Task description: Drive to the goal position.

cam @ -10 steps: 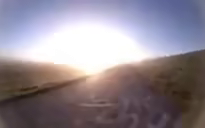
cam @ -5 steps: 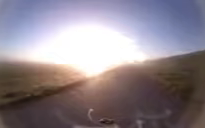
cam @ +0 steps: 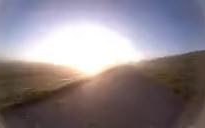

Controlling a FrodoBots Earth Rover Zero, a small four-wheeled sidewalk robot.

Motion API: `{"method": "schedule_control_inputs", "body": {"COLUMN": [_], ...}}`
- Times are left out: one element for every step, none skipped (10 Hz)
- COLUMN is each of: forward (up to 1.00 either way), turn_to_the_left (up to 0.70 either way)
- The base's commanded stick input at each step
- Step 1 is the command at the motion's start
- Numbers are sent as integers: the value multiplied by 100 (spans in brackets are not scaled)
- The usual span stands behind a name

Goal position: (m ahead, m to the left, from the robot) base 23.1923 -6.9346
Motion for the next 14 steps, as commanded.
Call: {"method": "schedule_control_inputs", "body": {"forward": [100,100,100,100,100,100,100,100,100,100,100,100,100,100], "turn_to_the_left": [0,0,0,0,0,0,0,0,0,0,0,0,-40,-40]}}
